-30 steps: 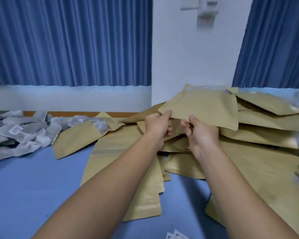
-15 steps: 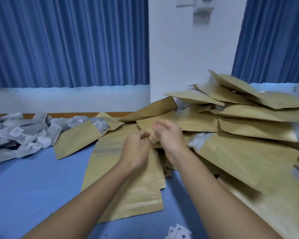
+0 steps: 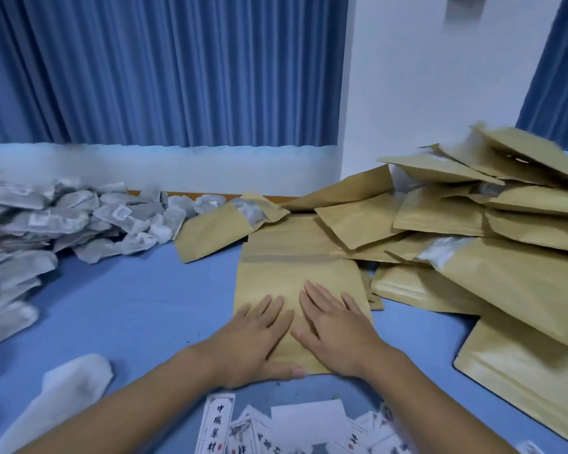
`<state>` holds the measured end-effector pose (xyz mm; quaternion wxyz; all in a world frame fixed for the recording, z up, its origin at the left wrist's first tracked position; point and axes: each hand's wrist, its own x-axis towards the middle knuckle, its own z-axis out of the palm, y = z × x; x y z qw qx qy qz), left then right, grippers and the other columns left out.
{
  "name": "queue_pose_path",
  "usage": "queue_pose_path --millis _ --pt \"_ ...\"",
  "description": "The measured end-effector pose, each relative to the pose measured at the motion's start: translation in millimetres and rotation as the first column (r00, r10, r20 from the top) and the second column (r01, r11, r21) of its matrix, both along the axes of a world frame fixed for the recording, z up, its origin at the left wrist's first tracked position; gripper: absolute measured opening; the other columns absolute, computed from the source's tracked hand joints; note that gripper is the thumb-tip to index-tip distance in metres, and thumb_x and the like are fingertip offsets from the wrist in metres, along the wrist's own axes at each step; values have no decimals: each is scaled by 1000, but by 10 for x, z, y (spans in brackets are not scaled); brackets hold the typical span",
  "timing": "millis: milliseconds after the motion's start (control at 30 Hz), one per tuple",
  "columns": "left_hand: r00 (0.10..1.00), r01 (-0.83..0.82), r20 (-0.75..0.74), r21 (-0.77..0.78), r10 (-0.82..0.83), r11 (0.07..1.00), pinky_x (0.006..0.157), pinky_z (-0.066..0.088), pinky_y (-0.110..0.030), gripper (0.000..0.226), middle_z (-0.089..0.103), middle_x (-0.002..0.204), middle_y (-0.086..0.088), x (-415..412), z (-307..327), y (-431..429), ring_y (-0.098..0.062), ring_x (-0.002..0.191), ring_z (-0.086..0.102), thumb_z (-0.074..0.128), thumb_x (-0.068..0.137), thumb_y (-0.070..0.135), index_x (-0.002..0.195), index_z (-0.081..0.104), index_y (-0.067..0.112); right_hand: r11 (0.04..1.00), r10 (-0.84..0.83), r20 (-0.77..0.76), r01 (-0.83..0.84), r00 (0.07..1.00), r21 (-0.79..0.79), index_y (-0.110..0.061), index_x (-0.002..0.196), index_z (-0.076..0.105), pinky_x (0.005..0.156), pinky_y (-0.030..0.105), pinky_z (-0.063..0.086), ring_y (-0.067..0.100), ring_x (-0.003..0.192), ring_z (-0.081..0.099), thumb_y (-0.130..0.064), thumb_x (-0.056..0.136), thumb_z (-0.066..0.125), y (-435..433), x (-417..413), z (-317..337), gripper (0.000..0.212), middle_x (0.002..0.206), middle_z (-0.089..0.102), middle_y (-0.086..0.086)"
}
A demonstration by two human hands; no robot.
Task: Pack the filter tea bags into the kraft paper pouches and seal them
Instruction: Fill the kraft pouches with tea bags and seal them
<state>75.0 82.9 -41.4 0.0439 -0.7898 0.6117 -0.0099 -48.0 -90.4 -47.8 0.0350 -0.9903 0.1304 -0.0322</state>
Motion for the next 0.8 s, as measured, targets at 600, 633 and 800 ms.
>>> queue_pose_path --millis 600,633,800 --pt "563 -762 -766 -627 -310 163 59 44 -24 41 55 67 1 -202 181 97 -12 60 50 68 81 57 75 50 20 870 88 418 -274 904 410 -19 70 49 58 35 36 12 60 42 -33 98 60 327 305 778 33 60 46 -9" --pt "373 -835 -839 -490 -397 250 56 50 -28 49 61 70 -6 -204 151 66 -15 62 57 69 77 62 79 52 16 816 149 382 -332 912 474 -20 68 51 56 30 33 7 59 39 -34 97 61 340 338 774 34 59 43 -12" --pt "69 -849 -865 -313 -498 426 72 61 -52 50 74 94 -18 -79 36 44 -35 93 74 66 85 59 88 51 11 667 341 273 -436 899 604 -31 88 74 72 31 41 5 74 51 -50 99 56 323 401 672 29 75 62 -12"
